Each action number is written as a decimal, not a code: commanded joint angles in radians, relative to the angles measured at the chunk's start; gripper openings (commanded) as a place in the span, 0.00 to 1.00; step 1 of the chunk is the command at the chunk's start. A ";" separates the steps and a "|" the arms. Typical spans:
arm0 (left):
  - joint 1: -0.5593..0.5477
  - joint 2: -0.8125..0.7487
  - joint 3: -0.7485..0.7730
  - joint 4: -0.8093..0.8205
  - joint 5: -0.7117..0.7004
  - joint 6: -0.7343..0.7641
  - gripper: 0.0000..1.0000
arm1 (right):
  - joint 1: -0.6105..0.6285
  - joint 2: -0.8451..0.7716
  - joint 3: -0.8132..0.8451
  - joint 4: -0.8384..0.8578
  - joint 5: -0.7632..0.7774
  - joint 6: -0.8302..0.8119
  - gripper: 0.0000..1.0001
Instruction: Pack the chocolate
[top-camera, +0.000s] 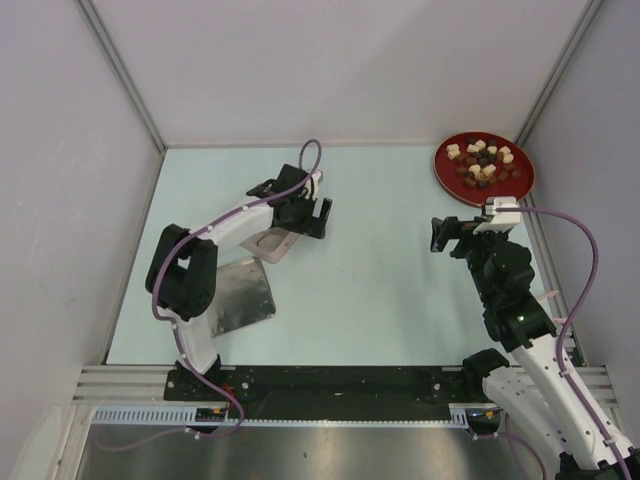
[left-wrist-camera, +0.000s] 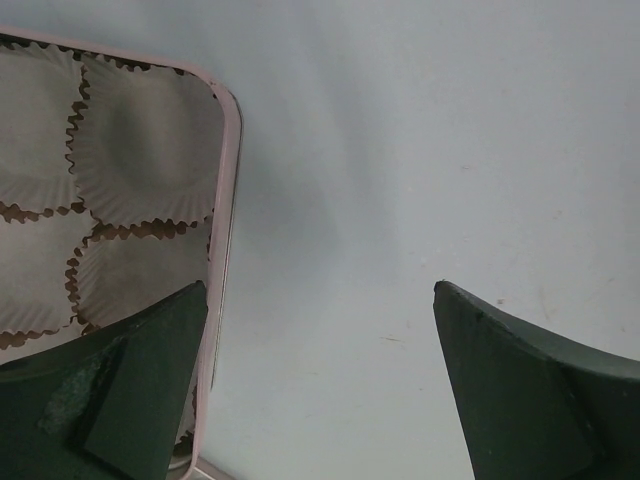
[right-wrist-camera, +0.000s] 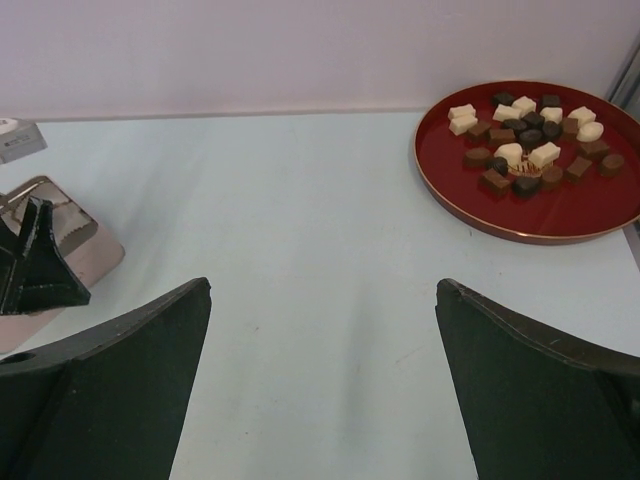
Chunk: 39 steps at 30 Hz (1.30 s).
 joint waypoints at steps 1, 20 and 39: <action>-0.067 -0.014 -0.001 -0.014 0.071 -0.100 1.00 | 0.012 -0.017 0.001 0.031 0.011 0.004 1.00; -0.248 -0.291 -0.207 0.037 0.071 -0.188 1.00 | 0.061 0.126 0.012 0.051 0.062 0.054 1.00; -0.042 -0.986 -0.578 0.089 -0.199 -0.054 1.00 | -0.283 1.026 0.579 -0.036 -0.128 0.001 1.00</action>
